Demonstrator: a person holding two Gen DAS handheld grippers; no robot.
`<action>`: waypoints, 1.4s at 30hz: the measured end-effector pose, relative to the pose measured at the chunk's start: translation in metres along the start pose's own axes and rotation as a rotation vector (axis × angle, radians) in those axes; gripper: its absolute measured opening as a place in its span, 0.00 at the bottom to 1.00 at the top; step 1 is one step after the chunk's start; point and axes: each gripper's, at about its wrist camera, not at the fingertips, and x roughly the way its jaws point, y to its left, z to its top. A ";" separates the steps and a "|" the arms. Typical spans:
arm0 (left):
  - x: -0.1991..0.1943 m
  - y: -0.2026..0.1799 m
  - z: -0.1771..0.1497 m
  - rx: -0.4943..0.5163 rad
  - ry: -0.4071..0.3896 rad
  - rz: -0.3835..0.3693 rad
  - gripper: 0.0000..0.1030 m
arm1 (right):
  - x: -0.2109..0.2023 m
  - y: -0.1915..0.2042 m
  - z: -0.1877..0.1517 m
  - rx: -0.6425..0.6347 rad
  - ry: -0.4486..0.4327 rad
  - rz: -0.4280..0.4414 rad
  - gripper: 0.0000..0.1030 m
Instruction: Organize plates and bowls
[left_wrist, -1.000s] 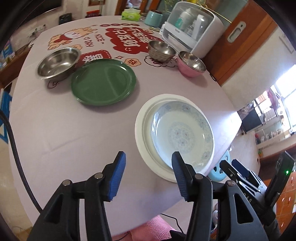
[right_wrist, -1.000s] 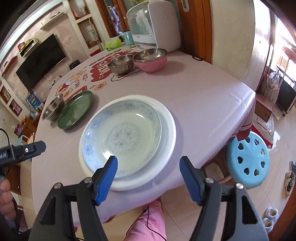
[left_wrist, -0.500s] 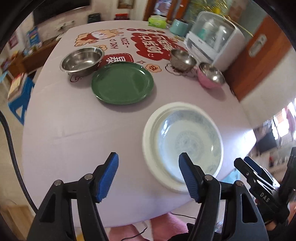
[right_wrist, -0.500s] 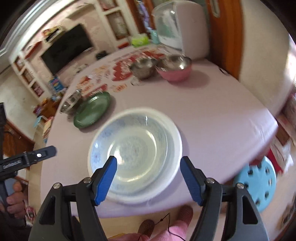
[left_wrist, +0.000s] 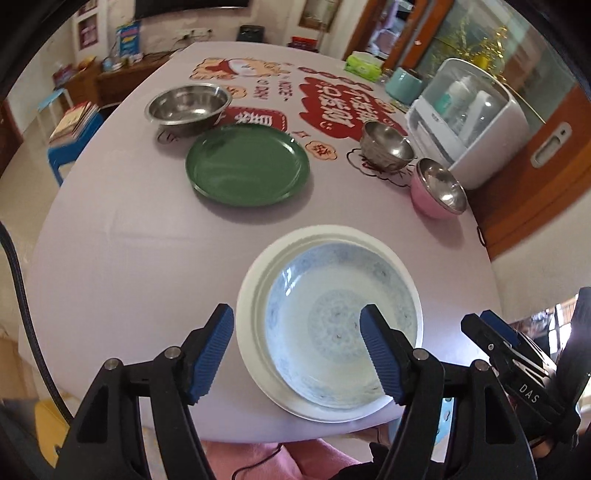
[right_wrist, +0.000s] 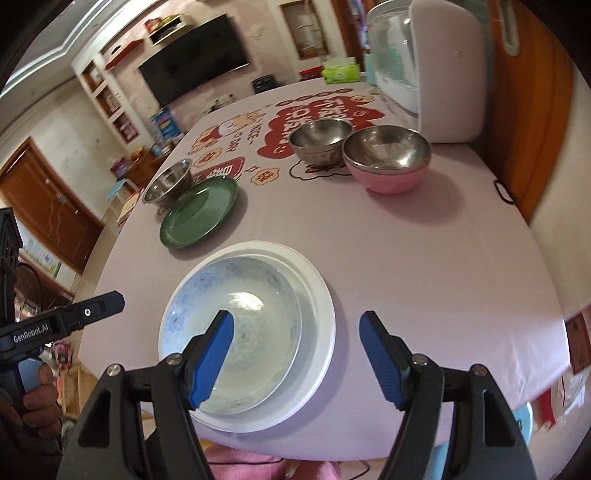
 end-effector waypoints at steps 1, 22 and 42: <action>0.000 -0.001 -0.001 -0.010 -0.004 0.006 0.68 | 0.002 -0.001 0.002 -0.007 0.005 0.012 0.69; 0.012 0.025 0.008 -0.179 -0.029 0.080 0.76 | 0.060 0.009 0.035 -0.055 0.130 0.195 0.69; 0.072 0.089 0.073 -0.178 0.066 0.015 0.76 | 0.127 0.051 0.069 0.179 0.199 0.227 0.69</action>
